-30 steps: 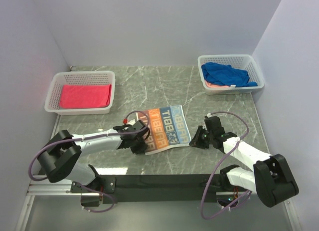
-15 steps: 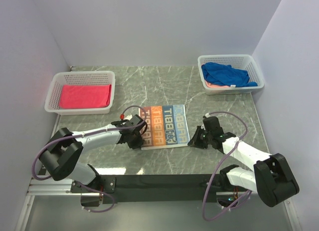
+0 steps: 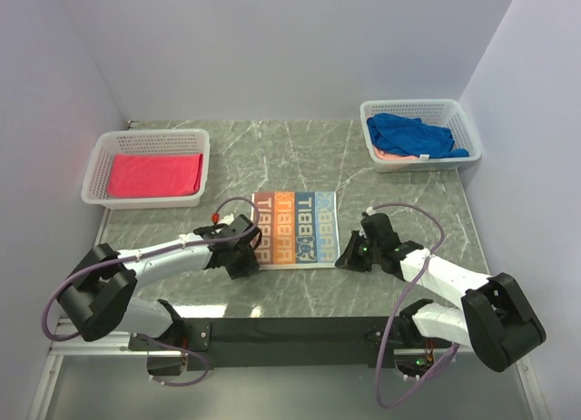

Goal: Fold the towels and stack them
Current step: Fold the towel

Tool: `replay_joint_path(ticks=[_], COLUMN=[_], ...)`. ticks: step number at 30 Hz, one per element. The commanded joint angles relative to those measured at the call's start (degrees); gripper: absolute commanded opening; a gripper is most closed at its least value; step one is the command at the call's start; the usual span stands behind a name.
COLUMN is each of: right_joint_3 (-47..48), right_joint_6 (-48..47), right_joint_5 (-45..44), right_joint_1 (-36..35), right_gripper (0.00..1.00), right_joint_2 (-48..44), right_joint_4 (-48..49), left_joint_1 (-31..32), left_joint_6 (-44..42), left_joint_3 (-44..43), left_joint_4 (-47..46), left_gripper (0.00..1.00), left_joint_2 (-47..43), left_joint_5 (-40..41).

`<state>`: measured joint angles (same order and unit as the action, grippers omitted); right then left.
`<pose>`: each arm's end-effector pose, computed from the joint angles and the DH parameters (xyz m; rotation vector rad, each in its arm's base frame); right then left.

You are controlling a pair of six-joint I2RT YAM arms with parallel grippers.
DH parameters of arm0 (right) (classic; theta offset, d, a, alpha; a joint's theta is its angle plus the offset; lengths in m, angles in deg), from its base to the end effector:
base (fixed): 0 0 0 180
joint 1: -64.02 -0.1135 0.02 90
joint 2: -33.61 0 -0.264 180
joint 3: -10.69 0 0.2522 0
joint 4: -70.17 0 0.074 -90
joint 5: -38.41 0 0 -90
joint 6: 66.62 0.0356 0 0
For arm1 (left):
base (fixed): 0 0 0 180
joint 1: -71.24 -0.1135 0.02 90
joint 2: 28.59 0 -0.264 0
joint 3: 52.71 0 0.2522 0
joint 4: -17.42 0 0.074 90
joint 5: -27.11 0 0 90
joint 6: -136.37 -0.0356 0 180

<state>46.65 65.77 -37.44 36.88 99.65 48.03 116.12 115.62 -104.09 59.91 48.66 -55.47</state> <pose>0.1718 0.0978 0.1426 0.2381 2.6198 0.7808 0.1655 -0.1583 0.1593 -0.6267 2.7372 -0.3514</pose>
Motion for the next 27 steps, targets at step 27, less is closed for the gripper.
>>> replay_joint_path(ticks=[27], right_joint_3=[2.1], right_joint_6=[0.9], right_joint_5=[-2.5], right_joint_1=[-0.6], right_gripper=[0.04], right_joint_2=[-1.6], right_joint_4=[0.6], left_joint_1=[-0.2], left_joint_6=[0.6], left_joint_3=[-1.0], left_joint_4=[-0.9], left_gripper=[0.16], left_joint_2=[2.5], left_joint_5=[0.8])
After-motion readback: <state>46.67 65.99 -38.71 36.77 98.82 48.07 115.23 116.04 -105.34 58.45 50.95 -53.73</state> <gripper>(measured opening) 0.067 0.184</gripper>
